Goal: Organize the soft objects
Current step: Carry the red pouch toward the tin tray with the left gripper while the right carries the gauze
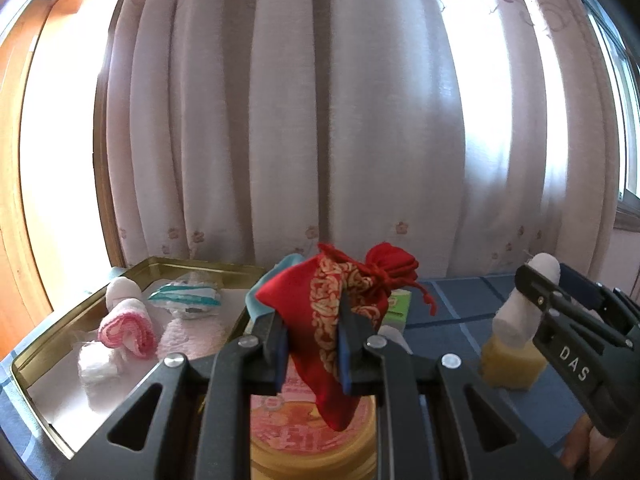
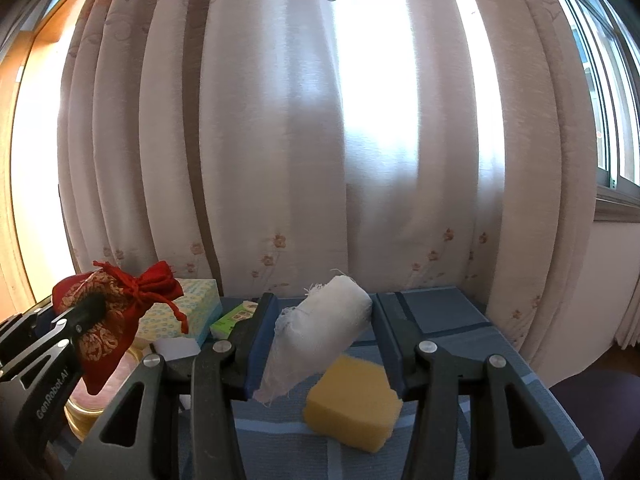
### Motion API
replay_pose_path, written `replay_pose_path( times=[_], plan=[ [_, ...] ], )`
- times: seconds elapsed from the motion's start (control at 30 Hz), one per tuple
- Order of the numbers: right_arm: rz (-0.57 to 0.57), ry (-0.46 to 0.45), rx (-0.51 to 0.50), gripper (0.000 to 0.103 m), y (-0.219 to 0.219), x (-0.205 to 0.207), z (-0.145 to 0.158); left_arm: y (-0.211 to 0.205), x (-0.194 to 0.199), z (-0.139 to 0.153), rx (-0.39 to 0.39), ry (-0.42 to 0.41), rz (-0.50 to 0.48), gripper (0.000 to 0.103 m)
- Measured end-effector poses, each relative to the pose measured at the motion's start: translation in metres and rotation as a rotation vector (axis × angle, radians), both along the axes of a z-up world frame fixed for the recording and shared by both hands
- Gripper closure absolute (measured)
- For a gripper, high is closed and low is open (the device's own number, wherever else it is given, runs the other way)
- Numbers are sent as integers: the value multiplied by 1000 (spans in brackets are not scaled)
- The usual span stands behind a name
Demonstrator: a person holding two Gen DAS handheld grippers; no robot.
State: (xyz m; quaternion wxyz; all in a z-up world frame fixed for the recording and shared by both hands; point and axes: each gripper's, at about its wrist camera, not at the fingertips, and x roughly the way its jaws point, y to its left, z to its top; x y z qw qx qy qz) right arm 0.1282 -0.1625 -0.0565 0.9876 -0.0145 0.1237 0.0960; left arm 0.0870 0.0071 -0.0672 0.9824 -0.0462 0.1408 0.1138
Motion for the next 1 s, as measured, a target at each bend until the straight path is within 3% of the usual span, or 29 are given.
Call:
replay_pose_path(
  times=[1.0],
  plan=[
    [69,2,-12,52,38,-5,-5,28,-12,-1,-64,-10,46,86]
  ],
)
